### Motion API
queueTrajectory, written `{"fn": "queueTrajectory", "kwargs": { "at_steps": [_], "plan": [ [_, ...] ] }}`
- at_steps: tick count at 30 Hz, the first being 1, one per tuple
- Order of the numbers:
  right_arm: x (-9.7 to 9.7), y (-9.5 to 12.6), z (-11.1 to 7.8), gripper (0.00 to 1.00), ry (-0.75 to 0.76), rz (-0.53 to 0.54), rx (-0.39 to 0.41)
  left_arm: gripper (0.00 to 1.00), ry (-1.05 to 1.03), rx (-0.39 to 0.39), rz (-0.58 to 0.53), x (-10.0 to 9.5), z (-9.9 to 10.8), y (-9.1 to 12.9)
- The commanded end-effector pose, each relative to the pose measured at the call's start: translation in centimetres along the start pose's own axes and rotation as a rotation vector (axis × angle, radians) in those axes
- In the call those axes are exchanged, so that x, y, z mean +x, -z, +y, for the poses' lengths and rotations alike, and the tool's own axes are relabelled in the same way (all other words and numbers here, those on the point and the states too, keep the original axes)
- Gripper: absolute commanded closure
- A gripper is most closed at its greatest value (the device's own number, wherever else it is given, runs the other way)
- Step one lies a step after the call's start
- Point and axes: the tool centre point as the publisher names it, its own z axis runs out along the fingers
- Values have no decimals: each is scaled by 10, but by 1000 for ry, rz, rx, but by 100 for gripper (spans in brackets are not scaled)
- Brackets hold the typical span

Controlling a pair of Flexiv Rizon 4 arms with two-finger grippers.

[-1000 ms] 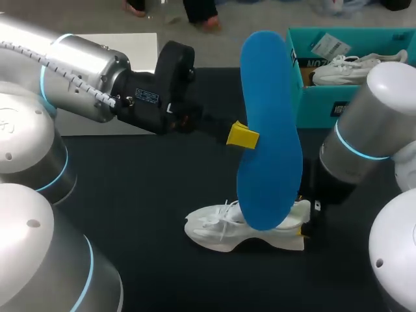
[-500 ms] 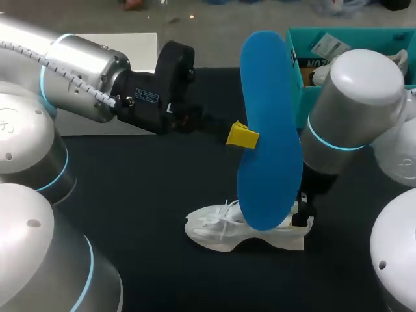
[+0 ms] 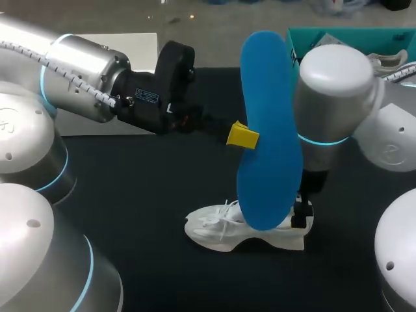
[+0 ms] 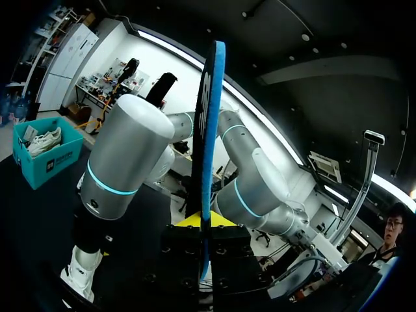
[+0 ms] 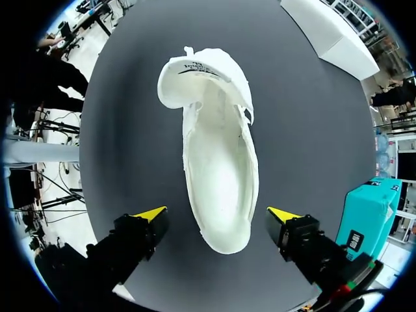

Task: Take the shoe out of the shoebox, open the shoe tongue, remove and reinsert the insole, then place the shoe into the shoebox

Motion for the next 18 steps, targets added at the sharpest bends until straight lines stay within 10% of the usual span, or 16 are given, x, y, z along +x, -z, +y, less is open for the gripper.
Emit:
{"fn": "queueTrajectory", "kwargs": {
  "at_steps": [1,18],
  "plan": [
    [0,-5,1,0,-1,1,1,100,1,-4,1,-1,-2,-1],
    [1,-5,1,0,4,4,7,100,1,-4,1,-1,-2,-1]
  ]
}}
